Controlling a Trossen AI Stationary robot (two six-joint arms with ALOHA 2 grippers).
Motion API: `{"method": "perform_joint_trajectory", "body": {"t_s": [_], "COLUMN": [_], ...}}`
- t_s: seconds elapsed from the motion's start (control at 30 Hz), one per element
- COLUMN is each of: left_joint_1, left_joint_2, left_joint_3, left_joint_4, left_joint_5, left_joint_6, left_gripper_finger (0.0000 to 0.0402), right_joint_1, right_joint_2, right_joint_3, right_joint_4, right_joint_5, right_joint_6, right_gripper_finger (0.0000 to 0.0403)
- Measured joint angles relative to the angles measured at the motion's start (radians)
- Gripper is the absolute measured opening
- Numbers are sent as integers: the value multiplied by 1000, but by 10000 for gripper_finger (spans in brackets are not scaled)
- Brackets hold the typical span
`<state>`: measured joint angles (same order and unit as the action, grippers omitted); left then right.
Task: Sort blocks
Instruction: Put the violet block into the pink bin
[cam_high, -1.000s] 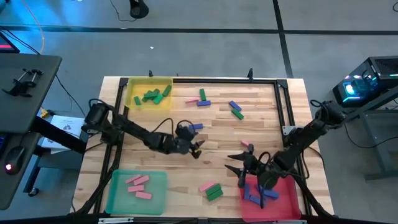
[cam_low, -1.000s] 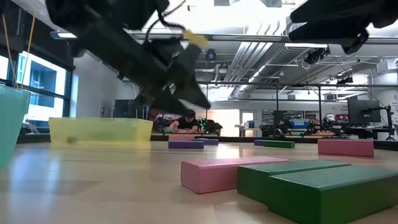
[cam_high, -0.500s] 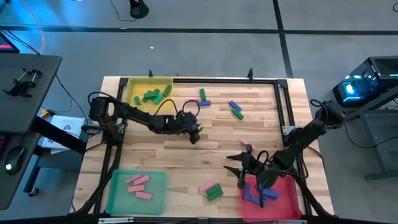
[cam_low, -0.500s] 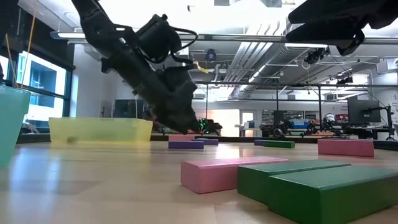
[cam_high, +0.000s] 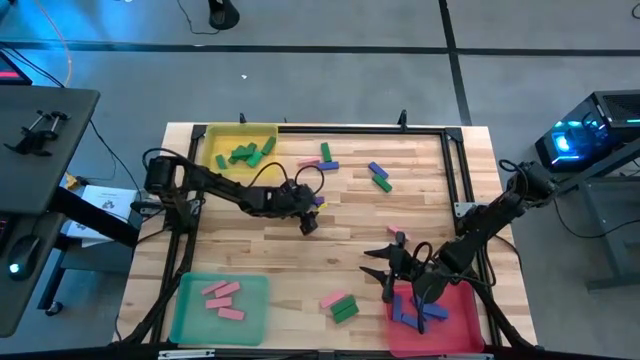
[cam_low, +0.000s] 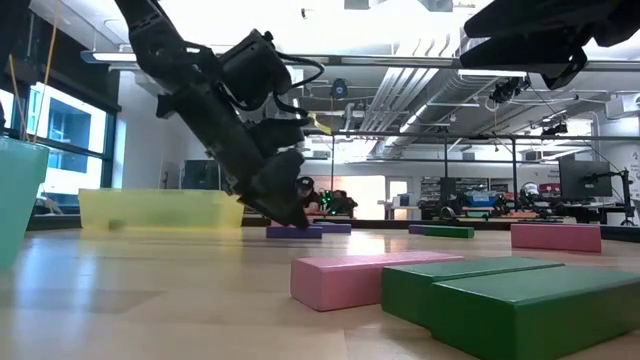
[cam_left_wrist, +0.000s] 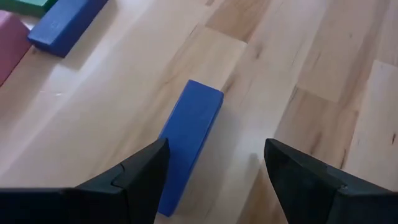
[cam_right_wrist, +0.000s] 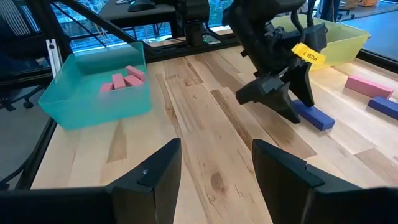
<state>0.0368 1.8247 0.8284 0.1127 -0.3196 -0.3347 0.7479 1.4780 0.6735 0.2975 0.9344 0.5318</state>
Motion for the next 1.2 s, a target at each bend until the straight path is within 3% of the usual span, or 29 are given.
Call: {"method": "perform_joint_trajectory", "body": {"t_s": [0.33,0.53,0.87,1.0,1.2], "left_joint_1": [-127,-182,-131,-127,-169], "left_joint_2": [19,-5,77,108,111], "left_joint_3": [-4,-3,-2,-1,-3], "left_joint_4": [128,124,129,156,236], "left_joint_5": [24,-89,33,56,51], "left_joint_6": [68,145,78,60,50], "left_gripper_finger": [252,252,247,206,82], "right_joint_1": [-2,-2,-2,-2,-2], "right_joint_2": [0,0,0,0,0], "right_joint_3": [0,0,0,0,0], "right_joint_4": [-1,-1,0,-1,-8], "right_joint_5": [0,0,0,-5,-38], "right_joint_6": [-1,2,2,1,-15], "right_gripper_finger": [181,181,181,181,181]}}
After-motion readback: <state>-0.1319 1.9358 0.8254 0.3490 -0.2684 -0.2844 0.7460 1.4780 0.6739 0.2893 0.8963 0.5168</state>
